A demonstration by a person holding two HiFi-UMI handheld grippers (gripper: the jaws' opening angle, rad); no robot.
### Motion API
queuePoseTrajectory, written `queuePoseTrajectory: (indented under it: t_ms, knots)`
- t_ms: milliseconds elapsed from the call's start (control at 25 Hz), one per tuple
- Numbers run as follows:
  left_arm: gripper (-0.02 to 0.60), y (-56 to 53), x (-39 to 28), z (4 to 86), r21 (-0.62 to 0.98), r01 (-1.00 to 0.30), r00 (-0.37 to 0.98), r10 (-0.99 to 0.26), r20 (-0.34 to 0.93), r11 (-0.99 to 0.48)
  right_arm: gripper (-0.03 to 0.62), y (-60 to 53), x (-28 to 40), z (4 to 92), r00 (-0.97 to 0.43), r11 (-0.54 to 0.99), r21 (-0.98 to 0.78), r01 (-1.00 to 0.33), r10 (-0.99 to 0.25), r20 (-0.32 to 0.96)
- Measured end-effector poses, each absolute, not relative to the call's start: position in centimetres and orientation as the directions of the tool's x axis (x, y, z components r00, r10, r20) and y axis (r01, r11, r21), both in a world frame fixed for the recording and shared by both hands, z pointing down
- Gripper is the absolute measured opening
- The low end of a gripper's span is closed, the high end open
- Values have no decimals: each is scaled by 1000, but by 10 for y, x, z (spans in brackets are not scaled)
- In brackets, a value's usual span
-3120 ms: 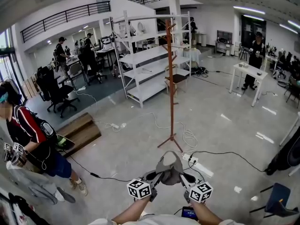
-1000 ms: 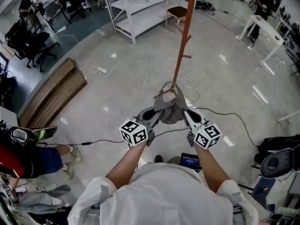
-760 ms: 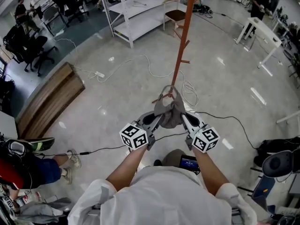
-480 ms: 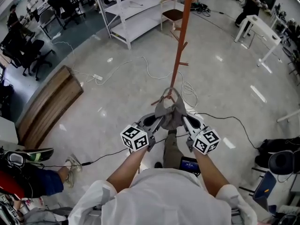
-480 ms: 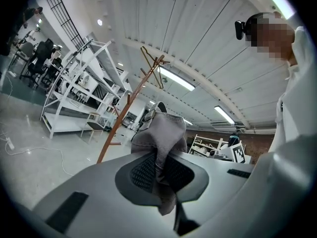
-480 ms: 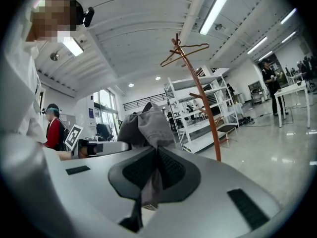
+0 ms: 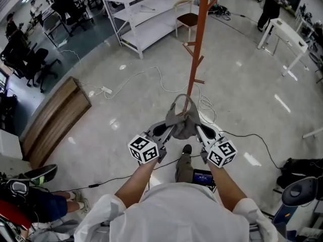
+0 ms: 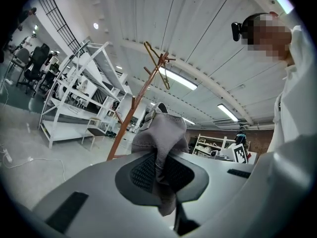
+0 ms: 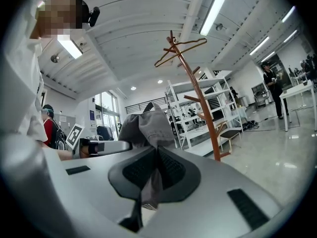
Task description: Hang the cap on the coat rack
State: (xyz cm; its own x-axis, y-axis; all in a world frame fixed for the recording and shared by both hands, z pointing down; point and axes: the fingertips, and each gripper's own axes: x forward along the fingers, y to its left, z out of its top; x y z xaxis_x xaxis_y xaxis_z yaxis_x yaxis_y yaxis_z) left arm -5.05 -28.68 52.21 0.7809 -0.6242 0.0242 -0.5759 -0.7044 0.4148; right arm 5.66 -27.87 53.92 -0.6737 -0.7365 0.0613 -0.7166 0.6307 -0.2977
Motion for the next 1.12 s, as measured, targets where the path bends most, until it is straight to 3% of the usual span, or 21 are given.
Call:
queuePoseTrajectory:
  t_ms: [1120]
  knots:
    - [31,-523,-31,473,302,-654,715,-697,-52,-694,29,-507,78,490,-768,761,-194,-619,-638,-53]
